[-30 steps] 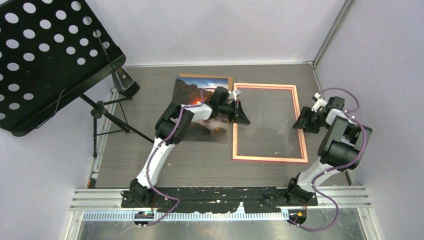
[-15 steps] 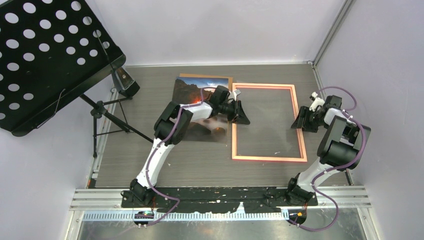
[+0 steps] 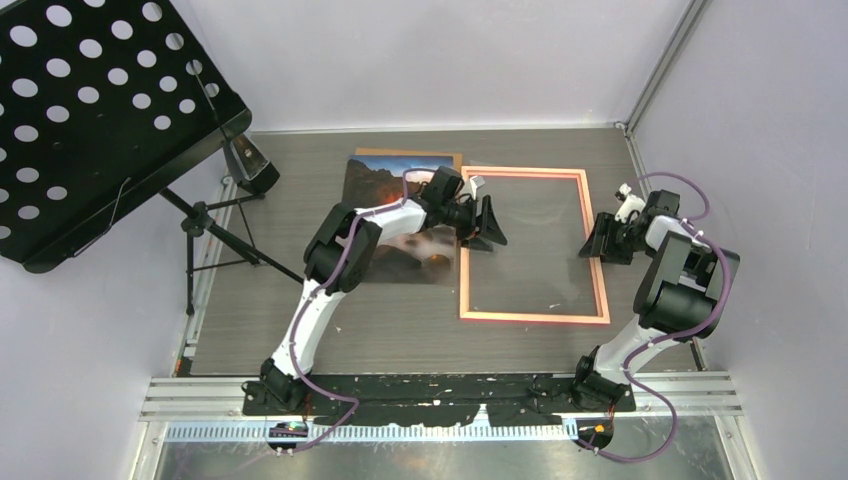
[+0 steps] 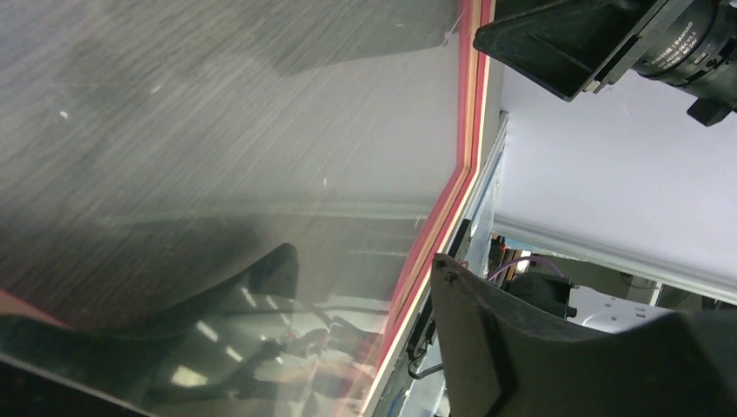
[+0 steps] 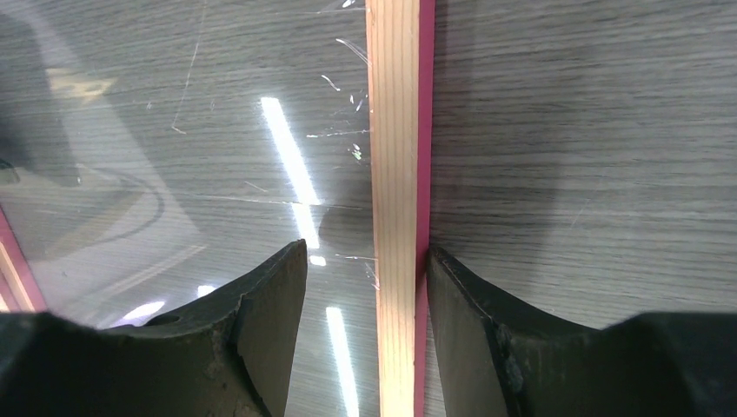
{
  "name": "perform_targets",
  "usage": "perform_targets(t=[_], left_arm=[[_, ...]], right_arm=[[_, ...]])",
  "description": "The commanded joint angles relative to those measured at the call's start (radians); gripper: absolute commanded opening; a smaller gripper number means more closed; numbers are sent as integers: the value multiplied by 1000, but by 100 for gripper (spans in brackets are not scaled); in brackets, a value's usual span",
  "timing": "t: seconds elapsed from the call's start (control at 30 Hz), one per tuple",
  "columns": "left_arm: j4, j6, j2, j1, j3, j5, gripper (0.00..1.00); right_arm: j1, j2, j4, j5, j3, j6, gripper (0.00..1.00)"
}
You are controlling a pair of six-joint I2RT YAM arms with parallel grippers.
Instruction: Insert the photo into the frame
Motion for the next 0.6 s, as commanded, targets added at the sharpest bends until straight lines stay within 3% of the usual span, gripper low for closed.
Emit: perform_targets(t=[0.0,0.17,0.57], left_arm=[[-122,63,-52,-7,4,-50,65],[-178,89,-83,-7,2,-76,79],[-306,116,-158,-16,-13,-141,86]], right_arm=[[15,-43,-21,-45,-7,6,59],[15,-51,-20,-44,-6,4,59],[15,-59,-19,-50,-10,3,59]])
